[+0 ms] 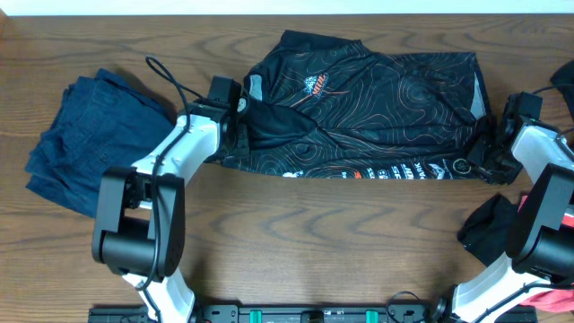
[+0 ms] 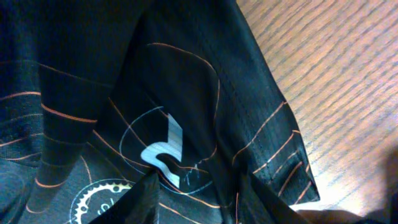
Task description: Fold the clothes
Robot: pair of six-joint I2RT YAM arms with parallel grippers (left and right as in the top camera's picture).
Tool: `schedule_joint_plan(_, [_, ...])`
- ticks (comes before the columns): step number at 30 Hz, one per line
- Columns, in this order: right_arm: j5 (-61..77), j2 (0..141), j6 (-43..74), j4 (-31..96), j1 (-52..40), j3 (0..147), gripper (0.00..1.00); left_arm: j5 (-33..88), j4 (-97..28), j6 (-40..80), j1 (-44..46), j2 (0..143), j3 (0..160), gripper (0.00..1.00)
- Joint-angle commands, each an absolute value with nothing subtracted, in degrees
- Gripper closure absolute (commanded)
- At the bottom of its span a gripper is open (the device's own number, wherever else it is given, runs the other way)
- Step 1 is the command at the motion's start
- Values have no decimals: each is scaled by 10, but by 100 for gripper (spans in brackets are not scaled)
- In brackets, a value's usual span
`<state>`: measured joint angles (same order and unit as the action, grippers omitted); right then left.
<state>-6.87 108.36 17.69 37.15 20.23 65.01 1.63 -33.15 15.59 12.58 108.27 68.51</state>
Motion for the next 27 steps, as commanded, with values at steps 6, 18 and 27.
schedule_joint_plan(6, [-93, 1087, 176, 377, 203, 636, 87, 23, -369, 153, 126, 1116, 680, 62])
schedule_joint_plan(18, [-137, 1087, 192, 493, 205, 636, 77, -24, -512, 154, 125, 1115, 680, 94])
schedule_joint_plan(27, [-156, 1087, 209, 620, 207, 636, 97, -24, -640, 166, 126, 1115, 679, 94])
